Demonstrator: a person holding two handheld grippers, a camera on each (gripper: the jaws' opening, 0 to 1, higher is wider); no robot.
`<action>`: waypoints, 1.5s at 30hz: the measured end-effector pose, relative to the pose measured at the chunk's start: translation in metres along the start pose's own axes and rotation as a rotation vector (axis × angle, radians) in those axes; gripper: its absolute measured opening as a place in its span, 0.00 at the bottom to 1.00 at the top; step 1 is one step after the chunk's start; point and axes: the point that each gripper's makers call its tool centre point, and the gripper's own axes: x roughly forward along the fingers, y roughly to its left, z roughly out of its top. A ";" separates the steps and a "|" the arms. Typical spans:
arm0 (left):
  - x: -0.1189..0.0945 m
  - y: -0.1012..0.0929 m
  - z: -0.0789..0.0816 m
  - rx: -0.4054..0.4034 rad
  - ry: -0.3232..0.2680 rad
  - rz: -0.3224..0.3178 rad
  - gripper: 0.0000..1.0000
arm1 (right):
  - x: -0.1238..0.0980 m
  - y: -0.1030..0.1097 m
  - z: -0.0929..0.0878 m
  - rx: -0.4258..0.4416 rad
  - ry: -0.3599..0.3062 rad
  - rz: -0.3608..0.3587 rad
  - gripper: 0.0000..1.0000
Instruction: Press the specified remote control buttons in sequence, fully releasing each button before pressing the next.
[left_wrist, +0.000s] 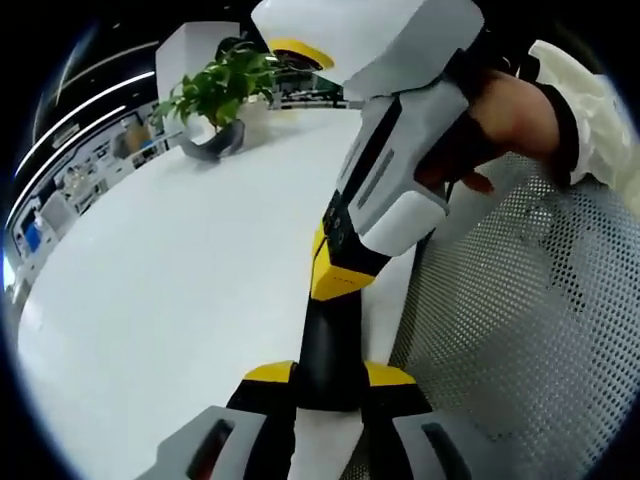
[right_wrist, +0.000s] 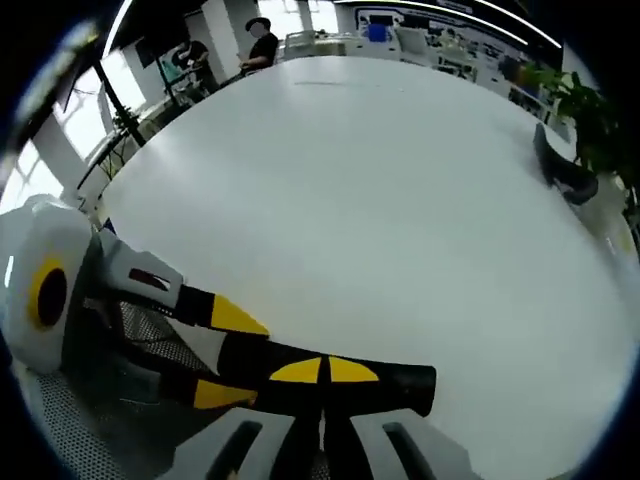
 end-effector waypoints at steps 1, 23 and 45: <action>0.000 0.000 0.000 -0.001 0.001 0.000 0.23 | -0.001 0.001 0.000 0.006 -0.008 0.011 0.00; -0.002 0.001 -0.002 0.069 -0.052 -0.068 0.24 | -0.005 -0.004 -0.007 0.131 0.007 0.034 0.00; -0.001 0.001 -0.001 0.119 -0.086 -0.122 0.24 | -0.004 -0.006 -0.007 0.109 0.000 0.019 0.00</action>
